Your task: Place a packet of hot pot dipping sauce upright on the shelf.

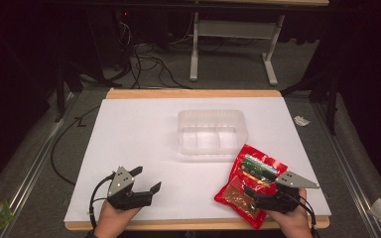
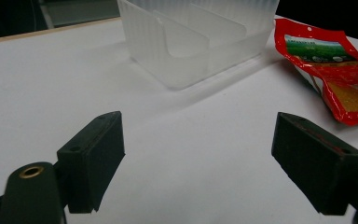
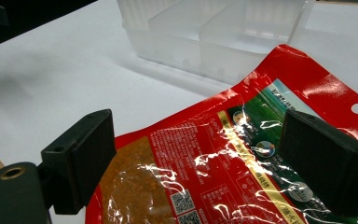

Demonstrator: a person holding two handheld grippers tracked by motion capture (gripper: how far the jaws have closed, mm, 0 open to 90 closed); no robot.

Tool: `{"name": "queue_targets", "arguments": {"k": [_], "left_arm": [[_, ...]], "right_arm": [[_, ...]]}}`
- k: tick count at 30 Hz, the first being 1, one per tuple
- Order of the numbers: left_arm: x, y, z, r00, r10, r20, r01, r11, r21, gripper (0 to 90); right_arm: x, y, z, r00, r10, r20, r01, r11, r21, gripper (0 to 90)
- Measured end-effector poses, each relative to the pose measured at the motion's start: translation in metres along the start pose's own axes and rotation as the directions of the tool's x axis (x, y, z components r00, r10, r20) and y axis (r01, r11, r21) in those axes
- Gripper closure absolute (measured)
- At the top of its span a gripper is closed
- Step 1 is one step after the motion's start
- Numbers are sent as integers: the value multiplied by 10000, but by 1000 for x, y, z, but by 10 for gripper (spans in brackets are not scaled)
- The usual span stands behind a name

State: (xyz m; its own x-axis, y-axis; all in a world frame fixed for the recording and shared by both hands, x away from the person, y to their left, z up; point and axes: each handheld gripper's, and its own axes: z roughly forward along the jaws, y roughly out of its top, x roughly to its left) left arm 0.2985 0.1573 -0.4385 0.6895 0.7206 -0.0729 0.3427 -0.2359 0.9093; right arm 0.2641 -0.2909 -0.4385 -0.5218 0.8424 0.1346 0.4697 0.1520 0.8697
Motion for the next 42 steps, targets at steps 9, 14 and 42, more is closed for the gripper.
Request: {"name": "queue_targets", "arguments": {"k": [9, 14, 42], "left_arm": [[0, 1, 1, 10000, 26, 90, -26, 10000, -15, 167], [0, 0, 0, 9999, 43, 141, -42, 10000, -48, 167], [0, 1, 0, 9992, 39, 402, -32, 9998, -172, 149]], "right_arm": [[-1, -1, -1, 10000, -46, 25, 46, 10000, -25, 112], [0, 0, -1, 10000, -100, 2, 100, 9999, -34, 112], [-23, 4, -10, 9980, 276, 576, -255, 9990, -357, 107]]}}
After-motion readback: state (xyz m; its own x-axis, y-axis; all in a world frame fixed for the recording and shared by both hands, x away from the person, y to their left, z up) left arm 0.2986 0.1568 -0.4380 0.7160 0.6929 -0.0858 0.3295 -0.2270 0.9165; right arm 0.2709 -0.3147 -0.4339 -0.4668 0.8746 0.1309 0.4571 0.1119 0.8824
